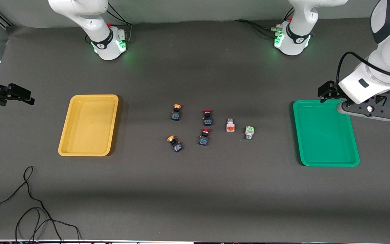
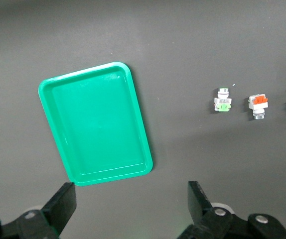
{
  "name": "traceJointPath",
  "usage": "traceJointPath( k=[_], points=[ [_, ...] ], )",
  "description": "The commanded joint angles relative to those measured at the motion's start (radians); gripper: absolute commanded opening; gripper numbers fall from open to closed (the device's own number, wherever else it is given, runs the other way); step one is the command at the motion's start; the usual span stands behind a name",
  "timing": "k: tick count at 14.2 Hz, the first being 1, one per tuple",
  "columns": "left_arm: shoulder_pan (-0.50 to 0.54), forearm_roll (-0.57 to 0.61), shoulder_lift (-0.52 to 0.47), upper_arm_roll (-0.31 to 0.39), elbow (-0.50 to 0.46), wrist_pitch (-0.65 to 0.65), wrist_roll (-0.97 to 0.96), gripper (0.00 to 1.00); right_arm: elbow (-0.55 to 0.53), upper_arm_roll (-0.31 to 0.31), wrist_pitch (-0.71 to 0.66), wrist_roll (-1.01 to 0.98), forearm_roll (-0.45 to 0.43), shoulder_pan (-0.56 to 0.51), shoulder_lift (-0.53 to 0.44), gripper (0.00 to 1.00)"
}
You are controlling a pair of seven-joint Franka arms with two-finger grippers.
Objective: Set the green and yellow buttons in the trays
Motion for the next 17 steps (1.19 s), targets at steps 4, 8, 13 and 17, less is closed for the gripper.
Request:
traceJointPath(
  k=[4,8,13,17],
  points=[
    [-0.005,0.01,0.003,0.009,0.017,-0.014,0.012,1.0,0.01,0.003,-0.008,0.01,-0.009,-0.003,0.0,1.0],
    [-0.004,0.011,0.003,0.01,0.017,-0.019,0.014,1.0,0.011,0.003,-0.008,0.008,-0.009,-0.003,0.002,1.0],
    [-0.004,0.013,0.01,0.01,0.017,-0.022,0.014,1.0,-0.004,0.009,-0.008,0.006,-0.009,0.001,-0.004,1.0],
    [-0.004,0.011,0.024,0.01,0.021,-0.039,0.017,1.0,-0.052,0.009,0.001,0.125,-0.001,0.16,-0.009,1.0]
  ],
)
